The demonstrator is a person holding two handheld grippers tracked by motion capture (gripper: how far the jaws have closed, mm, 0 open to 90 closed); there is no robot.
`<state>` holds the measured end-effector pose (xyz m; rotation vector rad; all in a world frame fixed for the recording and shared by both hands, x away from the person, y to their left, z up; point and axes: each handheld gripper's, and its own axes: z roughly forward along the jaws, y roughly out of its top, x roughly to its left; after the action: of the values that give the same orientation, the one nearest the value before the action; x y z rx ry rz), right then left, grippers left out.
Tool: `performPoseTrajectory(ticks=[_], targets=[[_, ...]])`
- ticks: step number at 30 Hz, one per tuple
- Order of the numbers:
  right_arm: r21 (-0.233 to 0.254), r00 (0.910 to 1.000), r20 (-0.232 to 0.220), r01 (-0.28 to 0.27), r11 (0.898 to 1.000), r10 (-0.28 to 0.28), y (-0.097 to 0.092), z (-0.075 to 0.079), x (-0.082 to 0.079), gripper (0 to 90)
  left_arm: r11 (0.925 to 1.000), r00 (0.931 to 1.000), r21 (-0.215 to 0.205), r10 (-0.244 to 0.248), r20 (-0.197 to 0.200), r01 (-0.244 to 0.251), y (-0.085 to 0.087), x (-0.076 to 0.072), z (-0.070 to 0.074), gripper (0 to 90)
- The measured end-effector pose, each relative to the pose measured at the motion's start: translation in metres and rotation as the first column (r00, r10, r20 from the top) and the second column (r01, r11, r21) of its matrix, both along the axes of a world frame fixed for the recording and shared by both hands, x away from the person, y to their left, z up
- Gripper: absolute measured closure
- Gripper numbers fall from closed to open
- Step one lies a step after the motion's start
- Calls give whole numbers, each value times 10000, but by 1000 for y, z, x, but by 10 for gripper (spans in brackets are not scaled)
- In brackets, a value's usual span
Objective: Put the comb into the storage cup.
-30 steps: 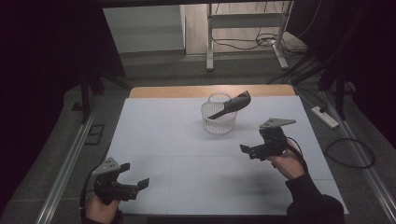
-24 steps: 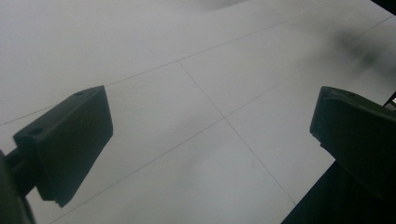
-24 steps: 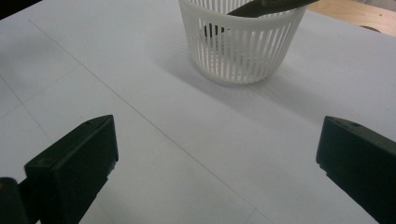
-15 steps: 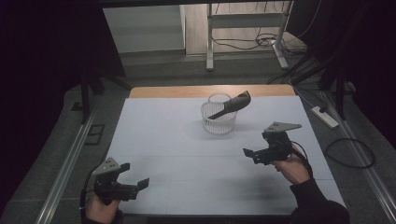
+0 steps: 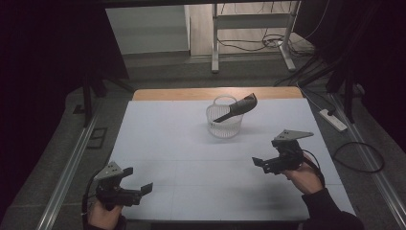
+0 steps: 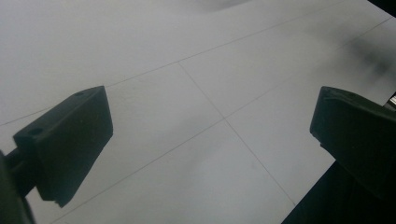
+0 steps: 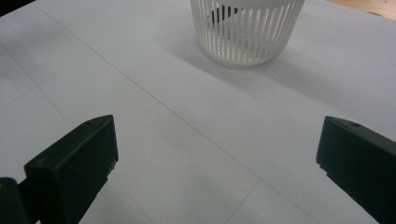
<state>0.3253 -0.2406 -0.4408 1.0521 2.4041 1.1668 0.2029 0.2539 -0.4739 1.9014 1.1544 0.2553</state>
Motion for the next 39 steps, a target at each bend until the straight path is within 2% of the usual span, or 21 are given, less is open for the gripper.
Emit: performPoseTrajectory(ticks=[8,13,24,39], targets=[[-23,9999,-144,13,10000,-13,-4,-2,-5,0,10000,10000,-52,53,47,-53,1,-1,0,0],[-15,9999,-167,25,10000,-25,-8,-3,-8,0,9999,9998,82,144,167,-145,1,-1,1,0],[-152,9994,-338,4,9999,-10,-17,-5,-15,0,9998,9997,70,200,122,-201,2,-1,1,0],[-204,9988,-344,353,9992,-360,-34,-5,-28,0,9997,9998,88,206,63,-207,2,-1,0,0]])
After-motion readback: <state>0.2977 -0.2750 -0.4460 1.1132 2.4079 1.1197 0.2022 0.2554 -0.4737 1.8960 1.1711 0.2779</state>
